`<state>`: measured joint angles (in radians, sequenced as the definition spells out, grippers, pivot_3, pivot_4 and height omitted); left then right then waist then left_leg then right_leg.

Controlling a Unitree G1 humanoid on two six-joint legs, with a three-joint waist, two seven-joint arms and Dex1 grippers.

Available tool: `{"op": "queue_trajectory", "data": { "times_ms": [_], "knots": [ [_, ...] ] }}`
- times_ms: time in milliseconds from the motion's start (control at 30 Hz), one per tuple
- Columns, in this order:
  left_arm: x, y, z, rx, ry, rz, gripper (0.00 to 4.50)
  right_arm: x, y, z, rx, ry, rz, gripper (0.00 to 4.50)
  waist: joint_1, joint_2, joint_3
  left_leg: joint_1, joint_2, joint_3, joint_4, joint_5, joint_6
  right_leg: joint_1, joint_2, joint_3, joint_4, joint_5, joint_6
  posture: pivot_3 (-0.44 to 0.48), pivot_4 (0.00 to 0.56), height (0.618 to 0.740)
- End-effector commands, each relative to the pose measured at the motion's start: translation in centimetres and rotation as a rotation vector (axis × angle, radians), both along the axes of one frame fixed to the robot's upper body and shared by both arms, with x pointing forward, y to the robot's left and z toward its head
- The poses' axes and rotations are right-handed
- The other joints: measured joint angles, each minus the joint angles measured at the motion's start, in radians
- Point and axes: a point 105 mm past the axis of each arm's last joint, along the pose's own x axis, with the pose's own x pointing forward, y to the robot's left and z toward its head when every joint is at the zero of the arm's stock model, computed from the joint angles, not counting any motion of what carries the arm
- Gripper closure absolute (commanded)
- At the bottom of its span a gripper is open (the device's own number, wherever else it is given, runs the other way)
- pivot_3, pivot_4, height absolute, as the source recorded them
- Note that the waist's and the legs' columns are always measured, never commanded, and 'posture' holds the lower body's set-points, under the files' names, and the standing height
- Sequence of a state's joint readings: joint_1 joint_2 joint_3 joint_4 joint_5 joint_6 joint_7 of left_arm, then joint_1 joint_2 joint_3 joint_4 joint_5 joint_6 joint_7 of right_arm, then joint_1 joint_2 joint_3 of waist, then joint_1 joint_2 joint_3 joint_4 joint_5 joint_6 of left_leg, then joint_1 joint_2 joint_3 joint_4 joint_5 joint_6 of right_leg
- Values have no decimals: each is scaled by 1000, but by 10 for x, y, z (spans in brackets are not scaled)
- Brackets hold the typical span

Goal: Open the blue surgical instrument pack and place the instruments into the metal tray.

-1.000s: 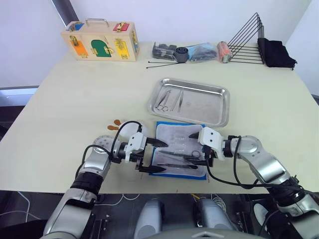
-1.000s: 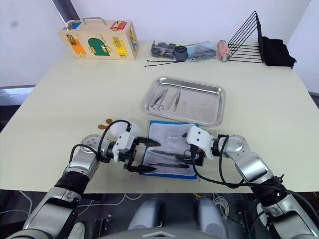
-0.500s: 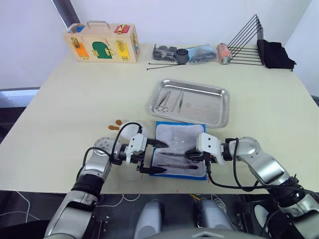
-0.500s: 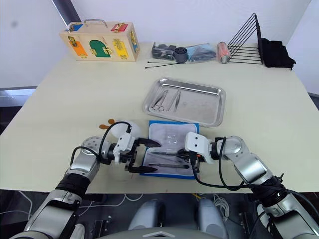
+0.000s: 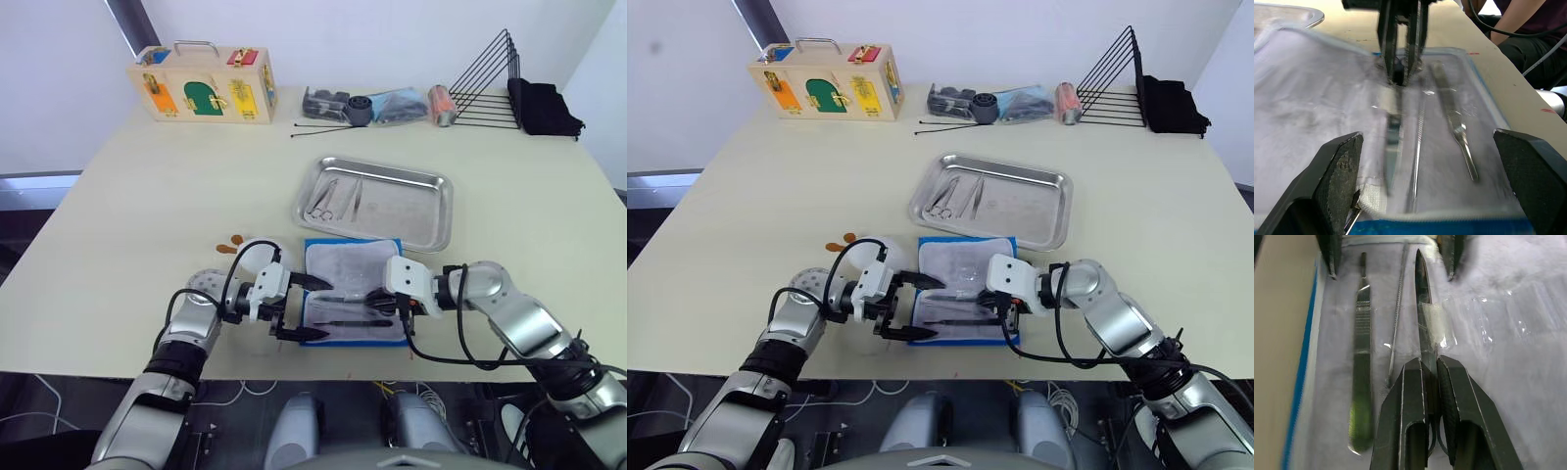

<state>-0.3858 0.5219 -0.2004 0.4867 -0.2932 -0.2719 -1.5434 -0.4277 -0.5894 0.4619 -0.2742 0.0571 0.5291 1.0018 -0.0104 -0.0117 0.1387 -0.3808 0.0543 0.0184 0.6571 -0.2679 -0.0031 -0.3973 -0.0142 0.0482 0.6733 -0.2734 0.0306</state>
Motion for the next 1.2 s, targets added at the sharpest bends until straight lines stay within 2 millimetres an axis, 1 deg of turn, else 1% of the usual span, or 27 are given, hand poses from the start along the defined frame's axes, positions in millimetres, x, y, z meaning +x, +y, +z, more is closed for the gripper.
{"op": "queue_trajectory", "data": {
  "times_ms": [33, 200, 367, 567, 800, 867, 1000, 1200],
  "knots": [
    [-16, -3, -29, 62, 115, -35, 0, 0, 5, 21, 6, -61, 18, 4472, 1, 0, 0, 0, 0, 0, 0, 0, 0, 0, 0, 0, 0, 0, 0, 0, 150, 740],
    [-15, -3, -30, 64, 113, -30, 0, -2, 7, 29, -35, -93, 46, 4472, 1, 0, 0, -1, 0, -1, 0, 0, 0, 0, -1, -1, -1, 0, 0, 0, 150, 740],
    [-15, -5, -30, 61, 109, -24, 0, -3, 2, 24, -88, -84, 46, 4472, 3, 0, 0, -1, 0, -1, 0, 0, 0, 0, -1, -2, -1, 0, 0, 0, 150, 740],
    [-13, -4, -28, 57, 102, -17, 0, -8, -4, 18, -98, -9, 20, 4472, 3, 1, 0, -1, -1, -1, 0, 0, 0, 0, -1, -2, -1, 0, 0, 0, 150, 740],
    [-8, -4, -22, 42, 90, -9, 0, -14, -1, 18, -81, 77, -7, 4472, 3, 1, 0, -1, -1, -1, 0, 0, 0, 0, -1, -2, -1, 0, 0, 0, 150, 740],
    [-8, -4, -21, 43, 92, -17, 0, -13, 0, 19, -77, 63, -11, 4472, 3, 1, 0, -1, -1, -2, 0, 0, 0, 0, -1, -2, -1, 0, 0, 0, 150, 740],
    [-12, -3, -25, 69, 103, -36, 0, -9, -3, 21, -104, 28, -18, 4472, 3, 1, 0, -1, -1, -2, 0, 0, 0, 0, -1, -2, -1, 0, 0, 0, 150, 740],
    [-13, -3, -36, 151, 126, -35, 0, -9, -1, 24, -101, 20, -11, 4472, 2, 1, 0, -1, -1, -2, 0, 0, 0, 0, -1, -2, -1, 0, 0, 0, 150, 740]
  ]
}}
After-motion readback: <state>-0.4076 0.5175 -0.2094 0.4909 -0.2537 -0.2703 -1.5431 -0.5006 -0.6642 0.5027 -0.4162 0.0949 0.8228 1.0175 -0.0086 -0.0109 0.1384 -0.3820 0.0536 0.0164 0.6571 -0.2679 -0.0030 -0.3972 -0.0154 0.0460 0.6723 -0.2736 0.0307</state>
